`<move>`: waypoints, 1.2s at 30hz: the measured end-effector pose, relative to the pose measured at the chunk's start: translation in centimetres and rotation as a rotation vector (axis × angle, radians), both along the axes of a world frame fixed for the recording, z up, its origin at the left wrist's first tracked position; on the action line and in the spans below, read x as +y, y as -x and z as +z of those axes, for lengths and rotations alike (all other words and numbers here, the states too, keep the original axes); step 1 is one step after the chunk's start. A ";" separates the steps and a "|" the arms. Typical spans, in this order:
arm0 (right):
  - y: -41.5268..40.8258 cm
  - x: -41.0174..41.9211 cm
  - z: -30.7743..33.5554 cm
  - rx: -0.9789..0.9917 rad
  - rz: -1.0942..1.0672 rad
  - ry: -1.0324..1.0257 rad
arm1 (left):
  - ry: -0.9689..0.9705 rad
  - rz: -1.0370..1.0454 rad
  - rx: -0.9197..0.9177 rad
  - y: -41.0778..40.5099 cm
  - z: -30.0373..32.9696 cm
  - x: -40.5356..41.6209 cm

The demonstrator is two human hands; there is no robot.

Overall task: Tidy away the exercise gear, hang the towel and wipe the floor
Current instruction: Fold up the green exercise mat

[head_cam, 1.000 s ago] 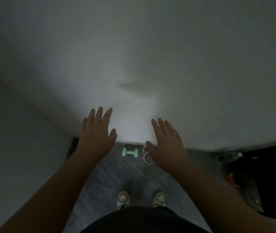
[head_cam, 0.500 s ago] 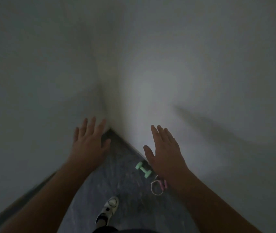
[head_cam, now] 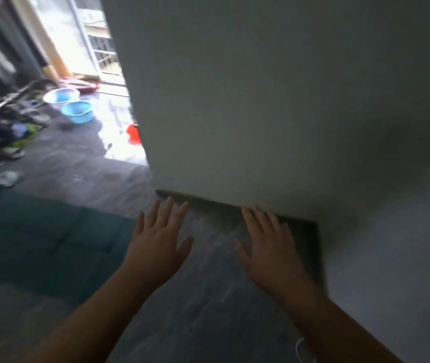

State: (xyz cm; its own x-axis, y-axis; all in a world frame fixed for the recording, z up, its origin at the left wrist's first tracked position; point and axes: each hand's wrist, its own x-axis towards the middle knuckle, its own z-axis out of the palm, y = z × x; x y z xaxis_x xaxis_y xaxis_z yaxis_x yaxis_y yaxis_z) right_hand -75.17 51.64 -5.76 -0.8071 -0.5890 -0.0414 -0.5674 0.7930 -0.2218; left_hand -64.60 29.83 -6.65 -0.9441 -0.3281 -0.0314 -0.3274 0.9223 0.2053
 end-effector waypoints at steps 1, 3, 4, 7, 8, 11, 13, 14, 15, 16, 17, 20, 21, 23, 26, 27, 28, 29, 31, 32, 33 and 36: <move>-1.6 -2.3 0.0 0.001 0.060 -0.013 | 0.007 0.063 -0.012 -2.9 -0.1 -1.5; -5.1 -7.2 -0.1 0.012 0.184 -0.020 | 0.030 0.176 -0.039 -8.7 -0.3 -4.6; -7.3 -9.7 -0.3 0.027 0.250 -0.014 | 0.043 0.231 -0.052 -11.9 -0.4 -6.1; -14.5 -17.2 -1.4 0.036 0.420 -0.016 | 0.049 0.382 -0.071 -21.8 -0.6 -10.9; -17.2 -19.7 -1.8 0.040 0.476 -0.020 | 0.045 0.429 -0.073 -25.3 -0.7 -12.4; -26.0 -26.6 -2.6 0.033 0.601 -0.014 | 0.072 0.529 -0.090 -35.7 -1.4 -17.0; -32.2 -30.7 -2.9 0.023 0.652 0.028 | 0.095 0.558 -0.110 -42.6 -1.7 -20.2; -35.3 -32.6 -3.0 0.013 0.678 0.052 | 0.103 0.573 -0.117 -46.0 -1.8 -21.6; -38.2 -34.4 -3.1 0.003 0.708 0.074 | 0.109 0.587 -0.123 -49.3 -1.8 -22.9; -41.0 -36.0 -3.2 -0.005 0.740 0.083 | 0.116 0.602 -0.128 -52.3 -1.8 -24.1; -43.5 -37.6 -3.1 -0.012 0.772 0.081 | 0.122 0.619 -0.133 -55.0 -1.6 -25.2; -49.5 -42.0 -2.8 -0.034 0.853 0.031 | 0.121 0.682 -0.152 -61.8 -1.2 -28.2; -50.9 -43.4 -2.7 -0.040 0.876 0.019 | 0.116 0.697 -0.165 -63.5 -1.3 -29.1; -52.9 -46.1 -2.6 -0.042 0.920 -0.003 | 0.099 0.712 -0.196 -66.4 -1.8 -30.9; -54.8 -50.1 -2.9 -0.048 0.957 -0.038 | 0.081 0.736 -0.208 -69.1 -2.7 -34.2; -55.3 -51.5 -3.2 -0.049 0.963 -0.046 | 0.076 0.745 -0.198 -69.6 -2.9 -35.5; -55.6 -52.8 -3.6 -0.051 0.965 -0.056 | 0.071 0.753 -0.190 -69.8 -3.1 -36.9; -55.9 -54.1 -4.0 -0.055 0.965 -0.062 | 0.068 0.761 -0.181 -70.0 -3.3 -38.3; -56.2 -57.0 -4.9 -0.077 0.963 -0.059 | 0.074 0.778 -0.154 -70.2 -4.0 -41.6; -56.2 -58.7 -5.3 -0.087 0.966 -0.056 | 0.077 0.785 -0.149 -70.3 -4.3 -43.4; -56.3 -60.5 -5.7 -0.097 0.967 -0.052 | 0.079 0.788 -0.148 -70.4 -4.5 -45.3; -56.3 -67.1 -6.5 -0.108 0.976 -0.035 | 0.086 0.808 -0.149 -70.7 -4.6 -51.5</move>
State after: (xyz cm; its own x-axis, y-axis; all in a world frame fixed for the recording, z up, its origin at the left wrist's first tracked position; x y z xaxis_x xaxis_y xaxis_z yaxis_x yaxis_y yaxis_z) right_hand -18.92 -15.48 -12.29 0.0430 -0.9923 -0.1161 -0.9551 -0.0067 -0.2964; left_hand 6.13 -21.65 -11.20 -0.4041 -0.9111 -0.0817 -0.9147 0.4015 0.0468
